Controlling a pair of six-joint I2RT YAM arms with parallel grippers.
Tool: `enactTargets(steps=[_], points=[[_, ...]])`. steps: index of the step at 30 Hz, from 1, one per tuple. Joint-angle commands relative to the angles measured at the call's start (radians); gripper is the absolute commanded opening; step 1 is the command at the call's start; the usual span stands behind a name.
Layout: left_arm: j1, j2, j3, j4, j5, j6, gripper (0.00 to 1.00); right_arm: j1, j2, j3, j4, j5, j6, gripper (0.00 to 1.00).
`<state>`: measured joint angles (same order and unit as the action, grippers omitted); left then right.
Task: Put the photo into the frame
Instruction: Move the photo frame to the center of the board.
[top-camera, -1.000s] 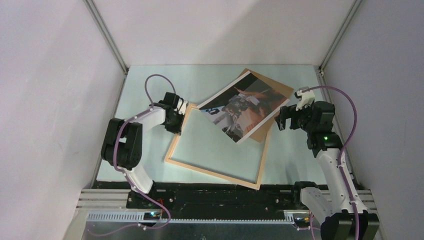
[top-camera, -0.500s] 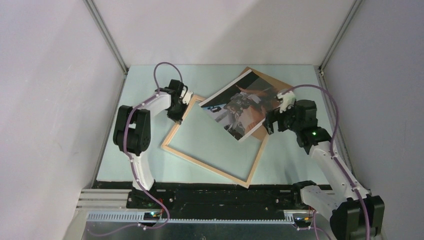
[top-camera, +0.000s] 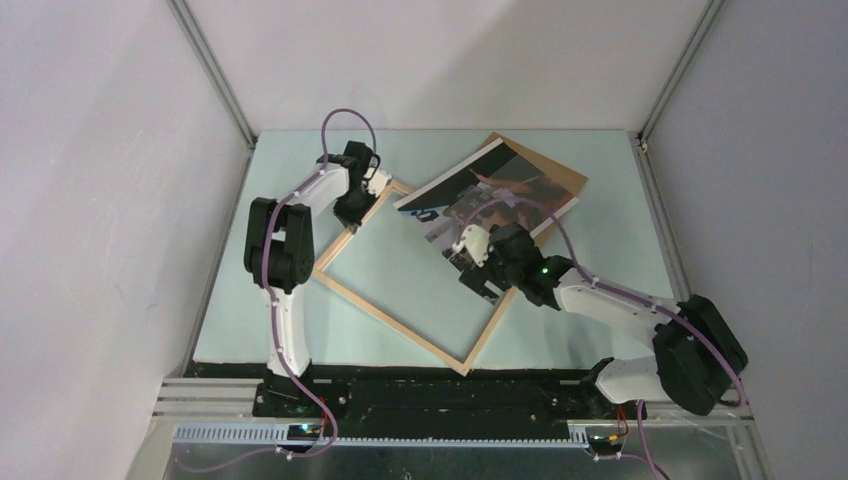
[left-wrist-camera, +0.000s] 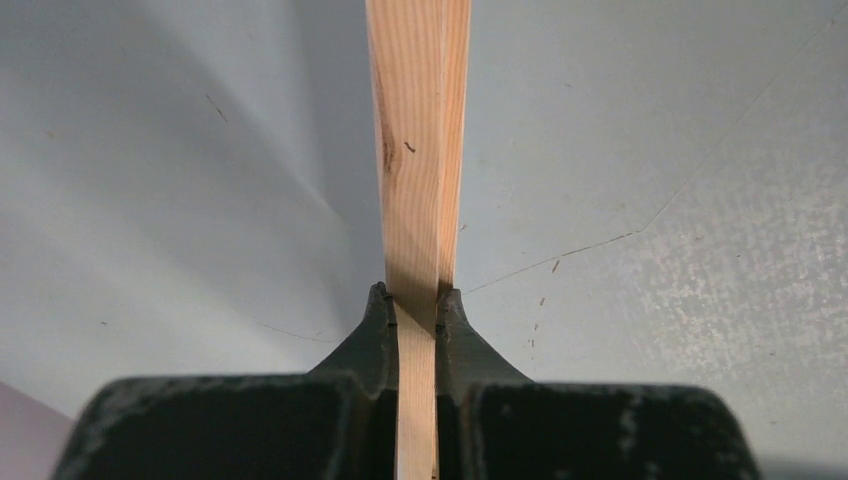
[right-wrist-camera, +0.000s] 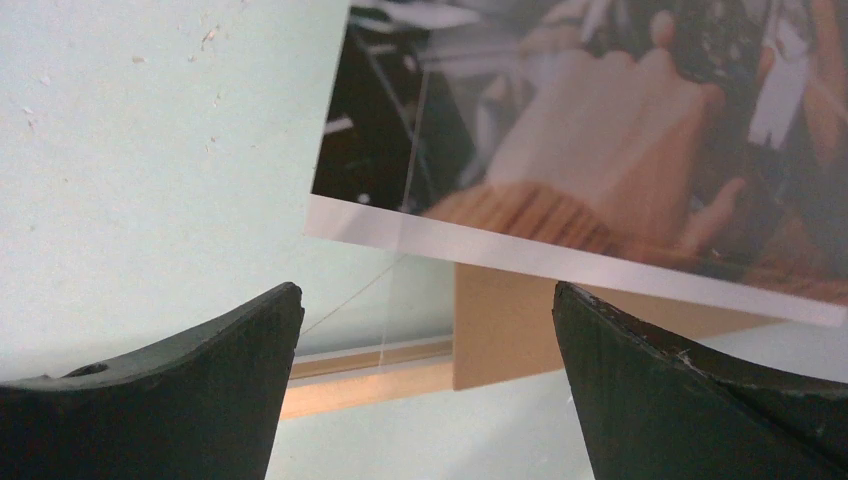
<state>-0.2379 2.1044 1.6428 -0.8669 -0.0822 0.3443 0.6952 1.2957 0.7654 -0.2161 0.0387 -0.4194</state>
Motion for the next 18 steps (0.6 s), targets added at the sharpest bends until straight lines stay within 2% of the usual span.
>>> enactTargets(steps=[1, 4, 10, 14, 18], points=[[0.004, 0.015, 0.066, -0.06, -0.157, 0.149, 0.0, 0.096, 0.088, 0.042, 0.083, 0.167, -0.098, 1.0], [0.006, 0.021, 0.073, -0.067, -0.155, 0.16, 0.0, 0.156, 0.138, 0.044, 0.109, 0.231, -0.131, 0.98], [0.005, 0.037, 0.084, -0.084, -0.164, 0.193, 0.0, 0.198, 0.267, 0.051, 0.199, 0.388, -0.178, 0.93], [0.004, 0.051, 0.099, -0.094, -0.178, 0.223, 0.0, 0.2, 0.332, 0.061, 0.262, 0.447, -0.206, 0.86], [0.005, 0.072, 0.13, -0.1, -0.2, 0.247, 0.0, 0.2, 0.352, 0.064, 0.292, 0.479, -0.231, 0.72]])
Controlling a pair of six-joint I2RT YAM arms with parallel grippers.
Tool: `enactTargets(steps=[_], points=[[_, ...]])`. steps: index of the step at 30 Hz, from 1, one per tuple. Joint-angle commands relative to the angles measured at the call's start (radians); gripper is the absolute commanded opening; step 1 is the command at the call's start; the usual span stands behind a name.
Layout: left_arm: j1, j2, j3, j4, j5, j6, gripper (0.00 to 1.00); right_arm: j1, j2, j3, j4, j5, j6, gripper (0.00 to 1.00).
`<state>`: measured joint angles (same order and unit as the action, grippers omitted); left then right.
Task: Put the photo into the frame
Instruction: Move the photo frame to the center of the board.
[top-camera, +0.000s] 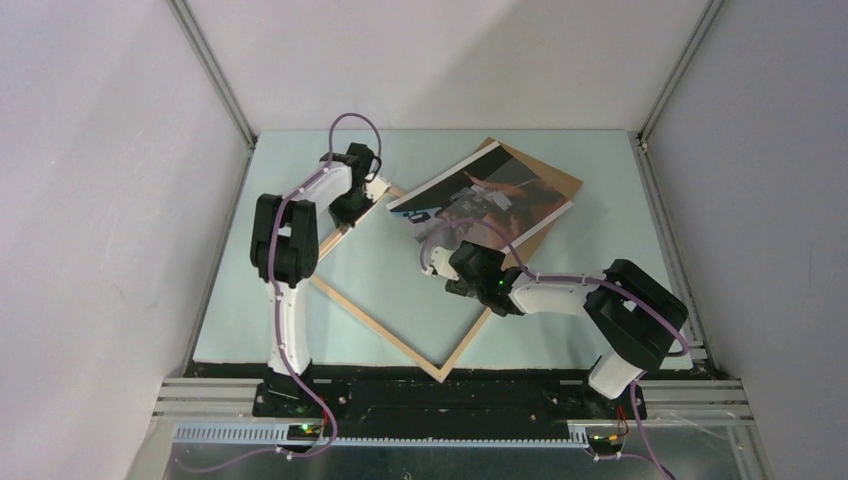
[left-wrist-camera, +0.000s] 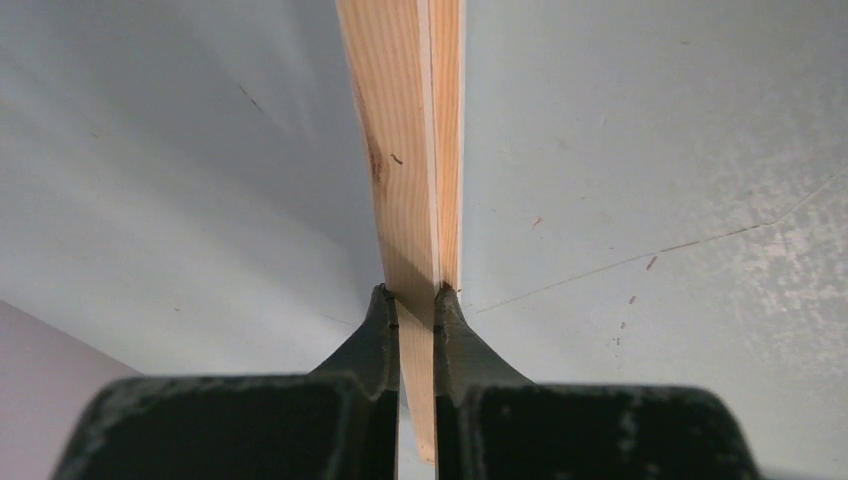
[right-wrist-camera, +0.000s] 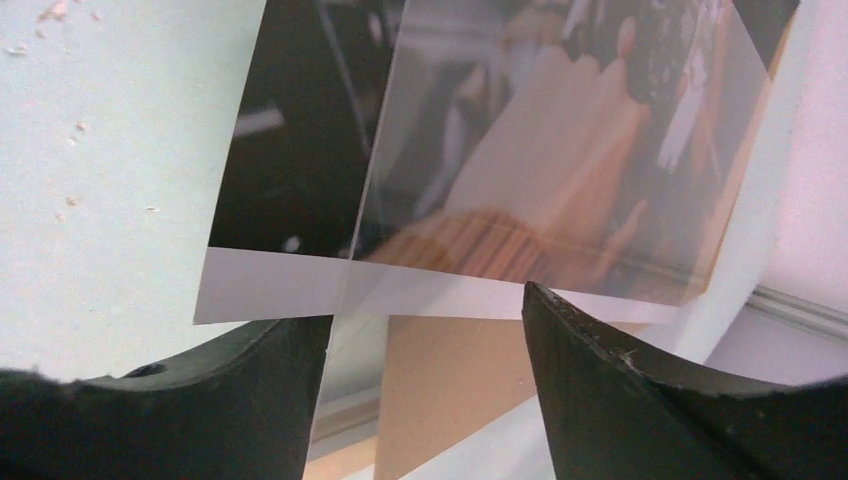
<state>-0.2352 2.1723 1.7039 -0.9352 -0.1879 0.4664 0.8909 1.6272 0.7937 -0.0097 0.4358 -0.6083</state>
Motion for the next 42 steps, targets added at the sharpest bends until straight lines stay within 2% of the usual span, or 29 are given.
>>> enactTargets(steps=[1, 7, 12, 17, 22, 35, 37, 39, 40, 41, 42], points=[[0.002, 0.012, 0.076, -0.032, -0.102, 0.129, 0.0, 0.005, 0.021, 0.036, 0.09, 0.092, -0.048, 0.69], [0.002, 0.063, 0.155, -0.042, -0.13, 0.141, 0.0, 0.003, 0.009, 0.036, 0.104, 0.139, -0.076, 0.41], [0.0, 0.104, 0.218, -0.06, -0.149, 0.164, 0.02, -0.002, -0.024, 0.036, 0.067, 0.149, -0.066, 0.29], [0.0, 0.143, 0.295, -0.069, -0.196, 0.195, 0.14, -0.027, -0.055, 0.036, -0.018, 0.135, -0.038, 0.19], [-0.002, 0.193, 0.361, -0.069, -0.254, 0.234, 0.22, -0.067, -0.084, 0.029, -0.075, 0.105, 0.004, 0.13], [-0.012, 0.374, 0.595, -0.065, -0.411, 0.38, 0.4, -0.173, -0.194, -0.085, -0.14, 0.052, 0.032, 0.07], [-0.014, 0.394, 0.658, -0.063, -0.426, 0.394, 0.45, -0.195, -0.217, -0.1, -0.16, 0.035, 0.036, 0.07], [-0.015, 0.403, 0.696, -0.061, -0.428, 0.395, 0.56, -0.214, -0.241, -0.118, -0.175, 0.022, 0.037, 0.06], [-0.015, 0.397, 0.703, -0.059, -0.427, 0.39, 0.65, -0.226, -0.254, -0.124, -0.181, 0.018, 0.038, 0.06], [-0.016, 0.391, 0.71, -0.056, -0.423, 0.386, 0.86, -0.232, -0.26, -0.135, -0.186, 0.009, 0.038, 0.06], [-0.017, 0.373, 0.71, -0.053, -0.421, 0.372, 0.93, -0.243, -0.269, -0.139, -0.198, 0.005, 0.039, 0.06]])
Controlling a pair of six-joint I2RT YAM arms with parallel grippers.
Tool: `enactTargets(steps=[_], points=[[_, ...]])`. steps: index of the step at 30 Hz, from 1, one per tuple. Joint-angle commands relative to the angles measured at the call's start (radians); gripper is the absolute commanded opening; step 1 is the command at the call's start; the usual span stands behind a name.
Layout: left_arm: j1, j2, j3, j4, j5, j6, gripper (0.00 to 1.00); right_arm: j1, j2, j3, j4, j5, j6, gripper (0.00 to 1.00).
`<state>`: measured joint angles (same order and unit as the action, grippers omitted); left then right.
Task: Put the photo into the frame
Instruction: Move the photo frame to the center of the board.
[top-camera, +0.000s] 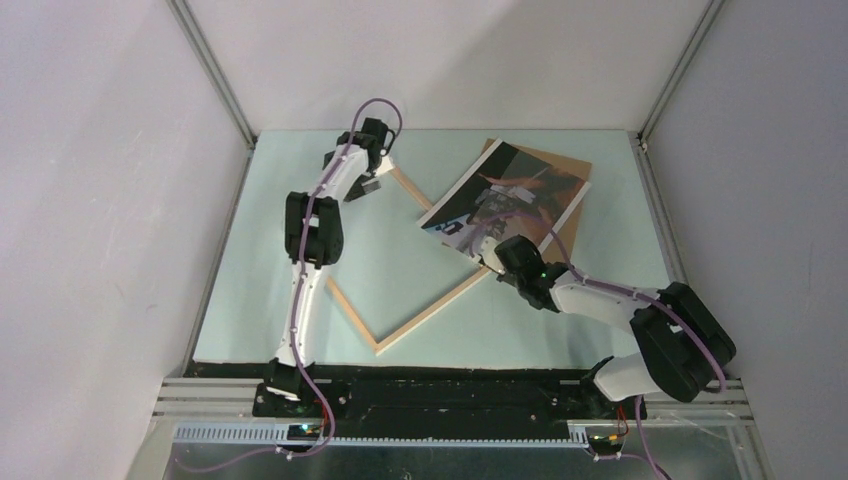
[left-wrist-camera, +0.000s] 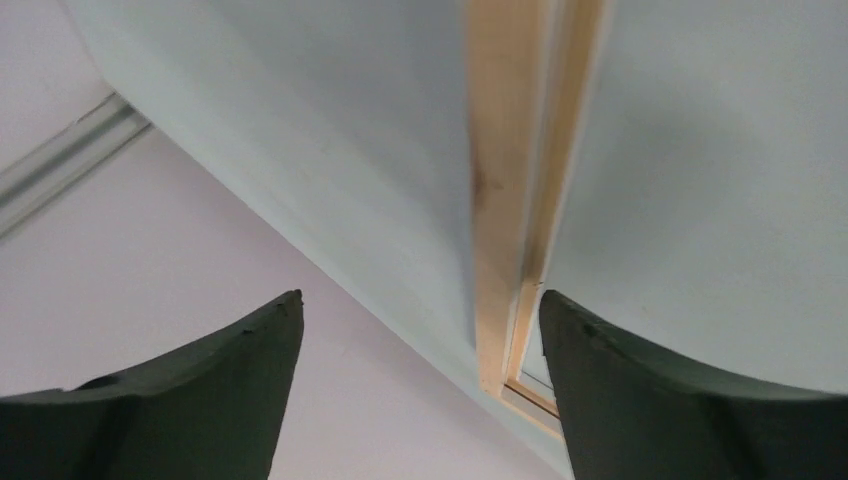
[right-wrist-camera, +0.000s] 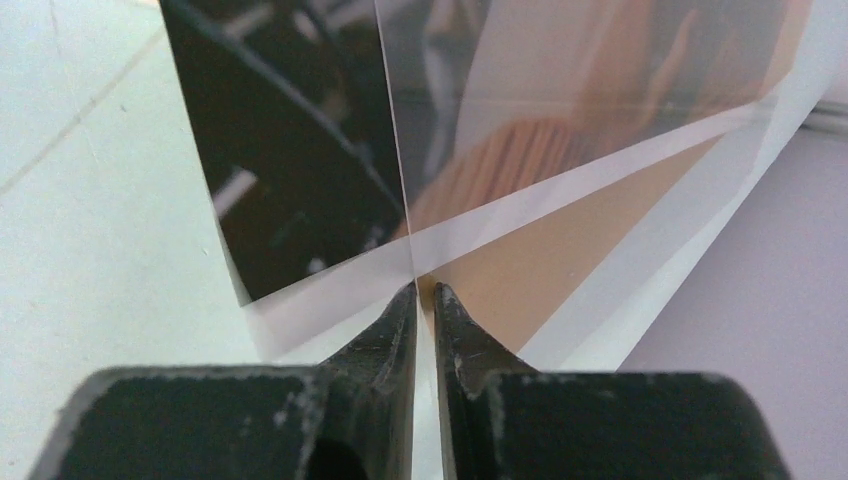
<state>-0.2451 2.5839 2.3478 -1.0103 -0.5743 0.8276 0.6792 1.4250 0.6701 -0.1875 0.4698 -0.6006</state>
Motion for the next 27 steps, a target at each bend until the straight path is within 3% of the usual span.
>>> enactTargets(steps=[1, 4, 8, 13, 18, 27], points=[[-0.008, -0.052, 0.058, 0.022, -0.03, 0.003, 0.98, -0.036, -0.072, -0.021, -0.024, -0.041, 0.033, 0.06], [-0.013, -0.164, -0.009, 0.023, 0.032, -0.074, 0.99, -0.068, -0.092, -0.031, -0.05, -0.069, 0.034, 0.06], [-0.028, -0.404, -0.248, 0.023, 0.18, -0.193, 1.0, -0.106, -0.122, -0.044, -0.057, -0.1, 0.028, 0.05], [-0.034, -0.631, -0.58, 0.021, 0.228, -0.404, 1.0, -0.122, -0.16, -0.046, -0.069, -0.128, 0.036, 0.05], [0.015, -0.702, -0.767, 0.021, 0.334, -0.575, 1.0, -0.109, -0.182, -0.046, -0.074, -0.163, 0.048, 0.1], [0.15, -0.697, -0.85, 0.027, 0.501, -0.797, 0.96, -0.062, -0.181, -0.046, -0.069, -0.153, 0.056, 0.16]])
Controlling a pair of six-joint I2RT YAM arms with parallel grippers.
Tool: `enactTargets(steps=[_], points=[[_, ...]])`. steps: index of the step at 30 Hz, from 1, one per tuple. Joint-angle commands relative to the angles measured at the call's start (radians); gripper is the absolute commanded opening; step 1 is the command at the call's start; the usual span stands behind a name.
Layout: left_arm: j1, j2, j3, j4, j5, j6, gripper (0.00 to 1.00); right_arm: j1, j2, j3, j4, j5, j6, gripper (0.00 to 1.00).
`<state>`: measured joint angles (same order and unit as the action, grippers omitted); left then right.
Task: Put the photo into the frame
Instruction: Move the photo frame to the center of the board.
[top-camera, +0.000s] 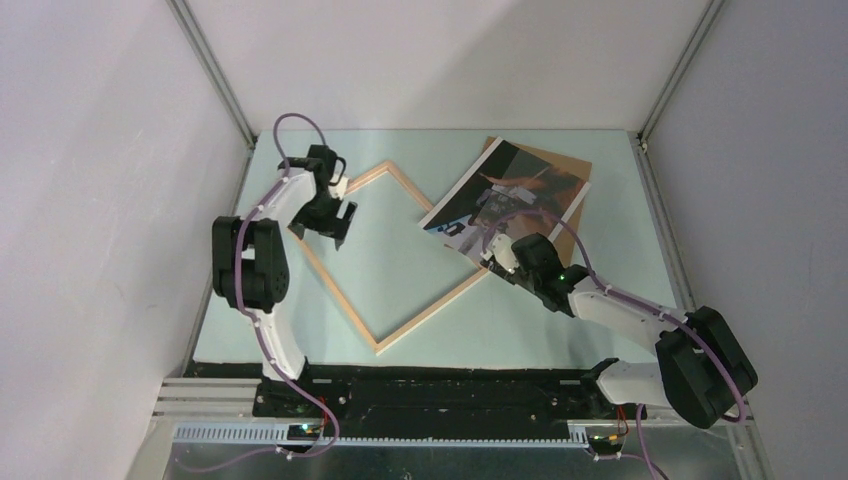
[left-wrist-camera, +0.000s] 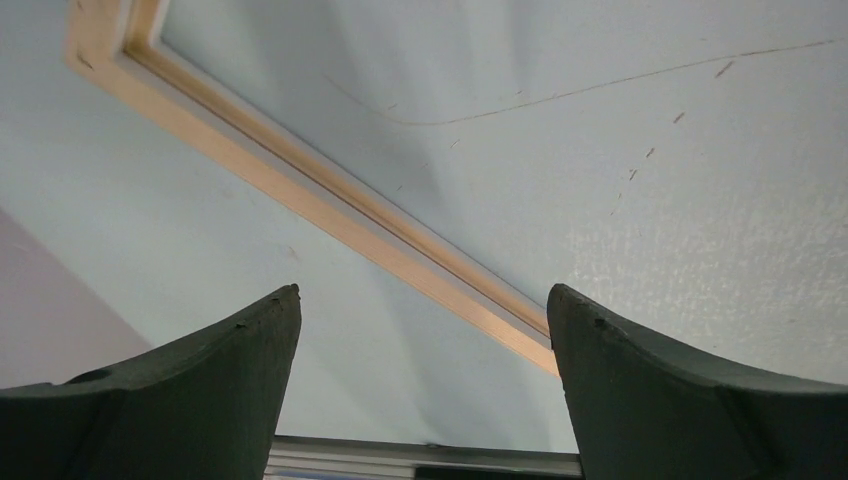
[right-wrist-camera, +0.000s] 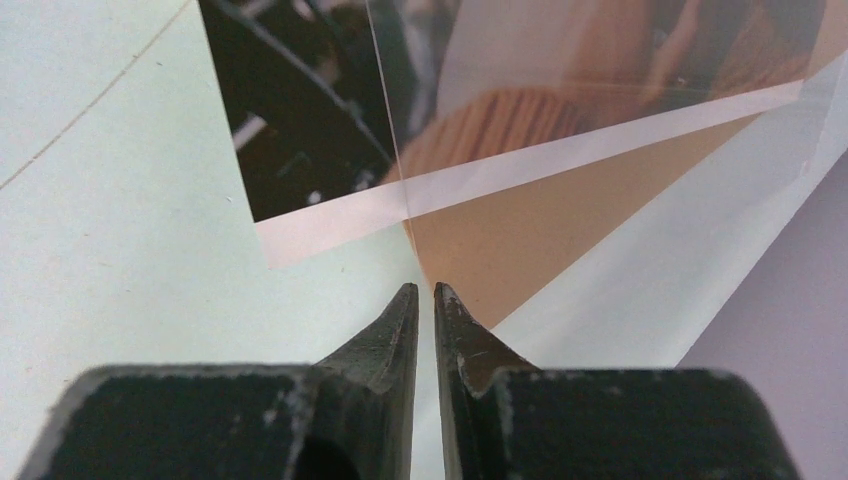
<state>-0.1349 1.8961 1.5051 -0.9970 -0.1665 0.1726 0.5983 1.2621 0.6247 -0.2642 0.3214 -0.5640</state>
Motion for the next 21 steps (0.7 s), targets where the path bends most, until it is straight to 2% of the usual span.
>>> enactTargets(steps=[1, 7, 15, 17, 21], points=[[0.044, -0.007, -0.019, 0.015, 0.094, -0.149, 0.96, 0.022, -0.018, -0.001, 0.006, -0.004, 0.022, 0.16], [0.08, 0.006, -0.083, 0.047, 0.123, -0.214, 0.94, 0.026, -0.031, -0.001, -0.004, -0.004, 0.026, 0.16], [0.124, 0.01, -0.163, 0.079, 0.15, -0.223, 0.89, 0.026, -0.033, 0.0, -0.004, -0.015, 0.025, 0.17], [0.125, 0.017, -0.172, 0.084, 0.152, -0.222, 0.85, 0.027, -0.034, 0.0, -0.002, -0.015, 0.024, 0.17], [0.131, 0.046, -0.167, 0.087, 0.159, -0.212, 0.71, 0.02, -0.044, -0.001, -0.006, -0.02, 0.026, 0.18]])
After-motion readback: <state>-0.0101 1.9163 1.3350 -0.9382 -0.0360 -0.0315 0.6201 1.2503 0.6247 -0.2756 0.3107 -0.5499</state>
